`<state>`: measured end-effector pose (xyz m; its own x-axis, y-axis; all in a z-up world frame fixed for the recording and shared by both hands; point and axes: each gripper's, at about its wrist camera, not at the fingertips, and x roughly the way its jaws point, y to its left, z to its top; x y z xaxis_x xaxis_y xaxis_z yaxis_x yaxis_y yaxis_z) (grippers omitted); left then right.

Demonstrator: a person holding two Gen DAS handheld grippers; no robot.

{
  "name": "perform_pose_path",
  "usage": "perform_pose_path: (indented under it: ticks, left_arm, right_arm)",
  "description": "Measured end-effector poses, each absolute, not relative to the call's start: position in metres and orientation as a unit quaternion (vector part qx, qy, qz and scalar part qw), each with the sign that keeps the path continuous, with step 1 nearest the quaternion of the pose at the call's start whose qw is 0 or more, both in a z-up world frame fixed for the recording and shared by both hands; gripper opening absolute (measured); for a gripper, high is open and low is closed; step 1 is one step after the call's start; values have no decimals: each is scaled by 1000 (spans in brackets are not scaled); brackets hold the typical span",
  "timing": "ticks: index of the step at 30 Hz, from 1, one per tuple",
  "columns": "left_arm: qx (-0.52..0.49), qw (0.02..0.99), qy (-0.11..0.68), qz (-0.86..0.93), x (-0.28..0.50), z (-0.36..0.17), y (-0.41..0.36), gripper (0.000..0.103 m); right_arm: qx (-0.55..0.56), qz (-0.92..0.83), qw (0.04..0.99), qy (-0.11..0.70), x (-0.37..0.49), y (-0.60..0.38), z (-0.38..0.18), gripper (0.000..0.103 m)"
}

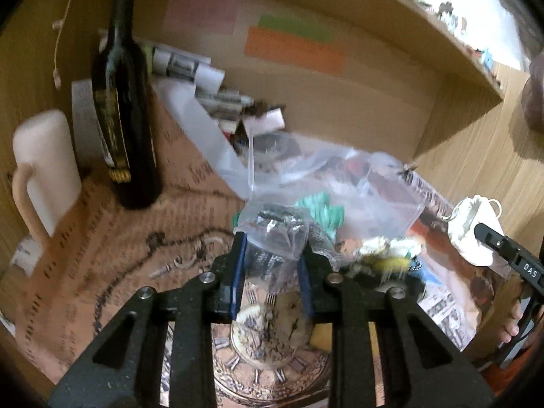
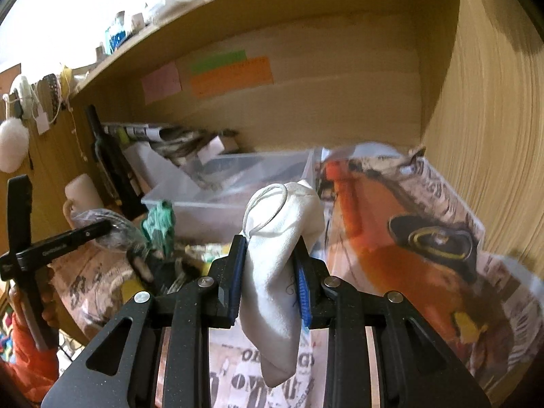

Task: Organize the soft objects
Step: 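Carry the bag with left tool into the clear box while right tool drops the pouch in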

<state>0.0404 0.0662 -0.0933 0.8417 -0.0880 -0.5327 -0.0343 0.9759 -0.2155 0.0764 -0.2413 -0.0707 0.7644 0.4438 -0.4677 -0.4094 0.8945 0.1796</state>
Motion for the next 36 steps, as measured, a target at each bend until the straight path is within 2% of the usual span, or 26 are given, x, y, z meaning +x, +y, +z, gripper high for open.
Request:
perform_pose_path:
  ticks: [10,19,28,36]
  left_arm:
    - [-99,969,225,-24,61,-47,70,28]
    - [-90,973,210,-32,104,-21,59,28]
    - [-73,963,255,-53,157,-31,37,28]
    - [-65,946,312,-62,199,-60,26,28]
  right_arm:
    - [20,241,952,187,91,-231,-31,24]
    - [-17,261,951,164,115,-201,-9,25]
    - [-32,273,942,194,154,-175,-16,25]
    - [-53,267,927,258,195,-153,-47,25]
